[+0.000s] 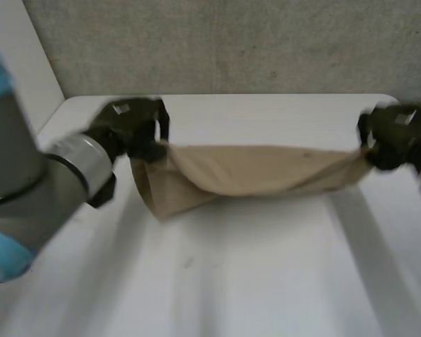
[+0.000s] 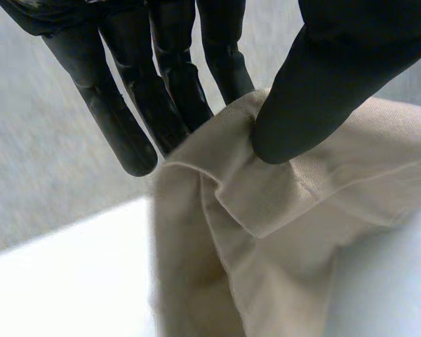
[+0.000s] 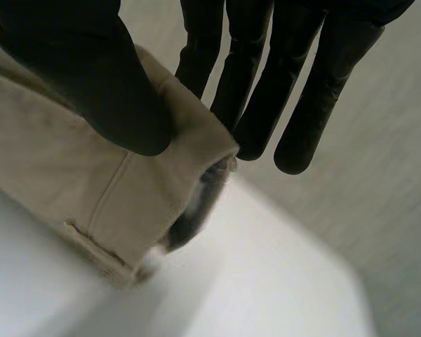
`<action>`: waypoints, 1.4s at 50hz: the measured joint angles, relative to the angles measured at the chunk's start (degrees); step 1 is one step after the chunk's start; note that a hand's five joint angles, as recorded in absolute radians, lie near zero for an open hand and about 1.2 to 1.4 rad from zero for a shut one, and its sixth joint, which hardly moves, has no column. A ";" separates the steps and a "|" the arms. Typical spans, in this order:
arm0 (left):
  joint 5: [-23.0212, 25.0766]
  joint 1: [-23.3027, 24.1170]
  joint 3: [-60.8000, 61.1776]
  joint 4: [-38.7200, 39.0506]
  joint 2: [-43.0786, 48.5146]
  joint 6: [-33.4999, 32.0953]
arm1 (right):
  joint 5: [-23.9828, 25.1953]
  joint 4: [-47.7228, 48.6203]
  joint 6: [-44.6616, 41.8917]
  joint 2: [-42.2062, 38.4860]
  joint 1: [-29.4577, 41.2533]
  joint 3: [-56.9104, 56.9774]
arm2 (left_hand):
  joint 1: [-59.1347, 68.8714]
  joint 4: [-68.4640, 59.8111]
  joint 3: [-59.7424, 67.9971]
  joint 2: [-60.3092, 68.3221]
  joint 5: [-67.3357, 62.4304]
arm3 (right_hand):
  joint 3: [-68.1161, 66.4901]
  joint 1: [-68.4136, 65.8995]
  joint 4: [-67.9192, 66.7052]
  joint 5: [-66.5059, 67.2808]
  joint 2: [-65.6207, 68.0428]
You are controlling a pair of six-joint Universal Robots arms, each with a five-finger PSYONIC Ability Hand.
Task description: Fold the shorts.
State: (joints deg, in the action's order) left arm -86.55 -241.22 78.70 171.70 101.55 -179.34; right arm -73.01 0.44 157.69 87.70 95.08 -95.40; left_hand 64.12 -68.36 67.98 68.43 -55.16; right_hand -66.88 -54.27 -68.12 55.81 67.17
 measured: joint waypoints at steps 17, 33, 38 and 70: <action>6.09 -5.33 -9.97 -8.26 -23.68 1.82 | 3.54 -21.77 -0.11 13.30 -0.32 28.99 | 0.00 -0.02 0.20 0.16 0.00 | -0.71 0.00 -0.02 0.00 0.00; 5.95 -8.21 -5.47 -5.80 -1.25 1.95 | -2.68 -21.98 -6.87 -13.26 8.95 24.47 | 0.00 -0.22 0.20 0.17 0.00 | -0.71 0.00 -0.03 0.00 0.00; 5.66 -8.24 -9.10 -3.38 9.70 1.04 | -6.54 -17.26 -7.42 -20.50 10.66 25.17 | 0.00 -0.22 0.20 0.17 0.00 | -0.71 0.00 -0.03 0.01 0.00; -1.62 -5.42 -10.31 24.19 18.70 -11.23 | -15.52 8.67 -7.05 -25.68 16.48 20.17 | -52.74 56.80 -56.14 -57.15 52.43 | 54.97 29.79 54.97 -52.04 -54.69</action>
State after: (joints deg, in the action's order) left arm -88.17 -246.65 68.39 195.89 120.26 -190.57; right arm -88.53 9.11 150.64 62.02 111.56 -75.23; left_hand 11.38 -11.55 11.85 11.28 -2.72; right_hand -11.91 -24.48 -13.15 3.77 12.48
